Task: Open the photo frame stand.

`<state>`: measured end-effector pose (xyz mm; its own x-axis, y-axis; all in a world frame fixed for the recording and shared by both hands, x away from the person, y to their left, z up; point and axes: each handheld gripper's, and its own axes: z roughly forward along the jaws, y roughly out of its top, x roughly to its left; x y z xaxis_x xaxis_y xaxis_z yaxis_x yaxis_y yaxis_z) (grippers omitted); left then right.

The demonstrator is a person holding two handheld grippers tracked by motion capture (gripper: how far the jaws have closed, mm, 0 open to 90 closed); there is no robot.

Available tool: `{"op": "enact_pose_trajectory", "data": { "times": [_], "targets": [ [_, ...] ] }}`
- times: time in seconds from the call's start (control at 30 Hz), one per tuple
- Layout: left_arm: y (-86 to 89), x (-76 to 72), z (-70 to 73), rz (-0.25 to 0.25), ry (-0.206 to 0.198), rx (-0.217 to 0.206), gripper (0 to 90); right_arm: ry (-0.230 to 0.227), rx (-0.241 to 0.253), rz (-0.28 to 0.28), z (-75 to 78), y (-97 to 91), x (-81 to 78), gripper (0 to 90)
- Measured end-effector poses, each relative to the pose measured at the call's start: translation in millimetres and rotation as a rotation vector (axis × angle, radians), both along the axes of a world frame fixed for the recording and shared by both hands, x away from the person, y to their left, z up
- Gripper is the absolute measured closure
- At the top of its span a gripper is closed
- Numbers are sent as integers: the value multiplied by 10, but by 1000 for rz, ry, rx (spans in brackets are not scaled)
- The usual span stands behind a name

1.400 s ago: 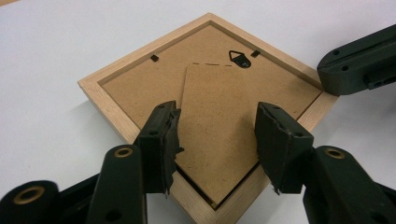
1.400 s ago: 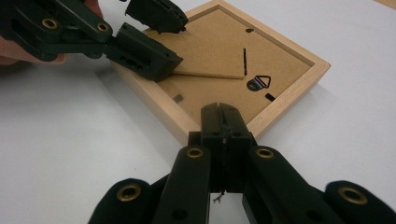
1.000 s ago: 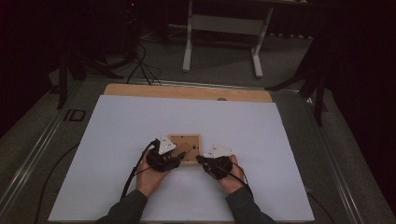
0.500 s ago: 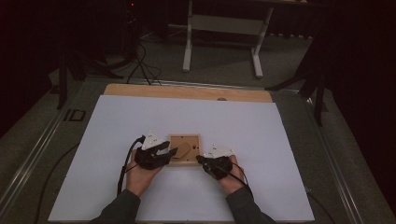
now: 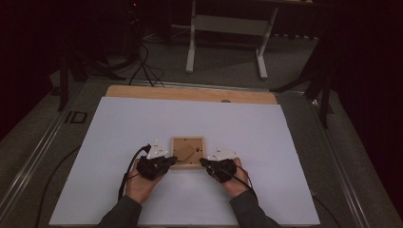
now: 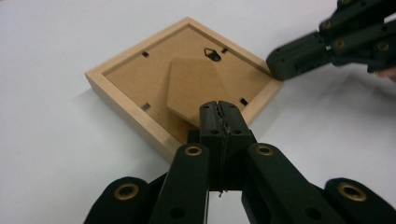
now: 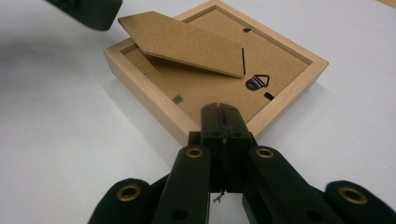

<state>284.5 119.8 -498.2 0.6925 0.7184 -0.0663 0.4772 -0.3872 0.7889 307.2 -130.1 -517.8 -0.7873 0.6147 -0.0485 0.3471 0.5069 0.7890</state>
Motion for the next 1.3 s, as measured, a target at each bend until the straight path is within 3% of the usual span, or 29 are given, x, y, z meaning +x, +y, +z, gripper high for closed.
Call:
{"op": "enact_pose_trajectory", "data": {
  "times": [0.33, 0.5, 0.87, 1.1, 1.3],
  "targets": [
    [28, -4, -87, 34, 49, 50, 897, -1, 0, 1, 0, 0, 1, 896],
    [6, 21, -111, 41, 52, 58, 896, 1, 0, 1, 0, -2, 1, 896],
    [-56, 74, -73, 57, 52, 16, 856, 5, 5, -1, -2, -1, 0, 896],
    [-89, 115, 56, 70, 32, -27, 800, 3, 10, -6, -6, 0, -5, 896],
    [-129, 179, 59, 78, 75, -23, 683, 4, 13, -9, -8, 1, -8, 896]
  ]
}}
